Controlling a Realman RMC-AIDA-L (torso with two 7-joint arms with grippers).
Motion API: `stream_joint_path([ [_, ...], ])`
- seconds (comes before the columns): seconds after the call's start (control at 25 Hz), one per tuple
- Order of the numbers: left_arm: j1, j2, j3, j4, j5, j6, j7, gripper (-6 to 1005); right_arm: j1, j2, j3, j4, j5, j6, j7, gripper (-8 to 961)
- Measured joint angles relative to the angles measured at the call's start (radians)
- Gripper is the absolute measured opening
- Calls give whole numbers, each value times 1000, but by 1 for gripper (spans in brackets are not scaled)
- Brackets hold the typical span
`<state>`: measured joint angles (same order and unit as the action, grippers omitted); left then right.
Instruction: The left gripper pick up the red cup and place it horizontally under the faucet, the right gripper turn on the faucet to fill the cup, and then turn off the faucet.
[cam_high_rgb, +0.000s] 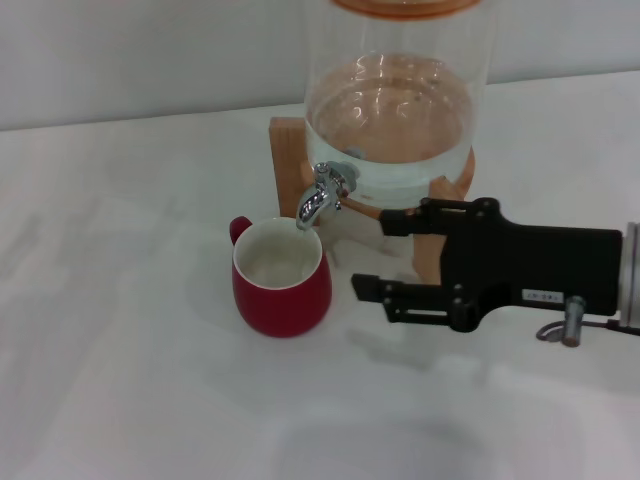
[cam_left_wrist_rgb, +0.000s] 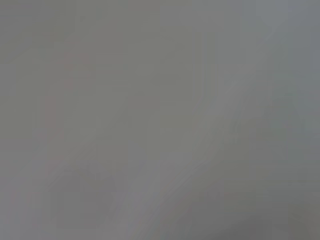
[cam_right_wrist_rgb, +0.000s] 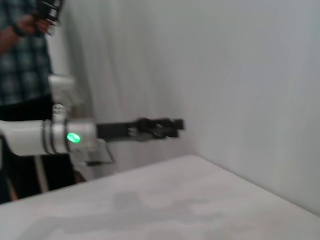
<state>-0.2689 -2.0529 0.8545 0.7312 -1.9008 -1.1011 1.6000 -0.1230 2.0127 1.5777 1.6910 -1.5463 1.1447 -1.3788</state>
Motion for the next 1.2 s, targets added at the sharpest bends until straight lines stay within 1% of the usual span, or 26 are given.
stream_joint_path([
  [0.2,-8,0,0,-4,0,24,0,866,39,0,-40,-27,37,3,-25,719],
  [0.32,-13,0,0,-6,0,24,0,865,71,1,-63,-45,43,-18,-26,719],
  [0.6,-17,1,-1,-8,8,26,0,865,136,-1,-171,-58,-2,-179,2,719],
  [0.76,-16,1,-1,-7,9,35,0,865,166,-3,-207,-55,-56,-225,56,719],
  [0.96,-16,1,-2,-5,9,37,0,865,172,-3,-218,-52,-70,-254,65,719],
  [1.2,-16,0,-2,-3,10,36,0,865,172,-5,-208,-57,-71,-268,66,719],
])
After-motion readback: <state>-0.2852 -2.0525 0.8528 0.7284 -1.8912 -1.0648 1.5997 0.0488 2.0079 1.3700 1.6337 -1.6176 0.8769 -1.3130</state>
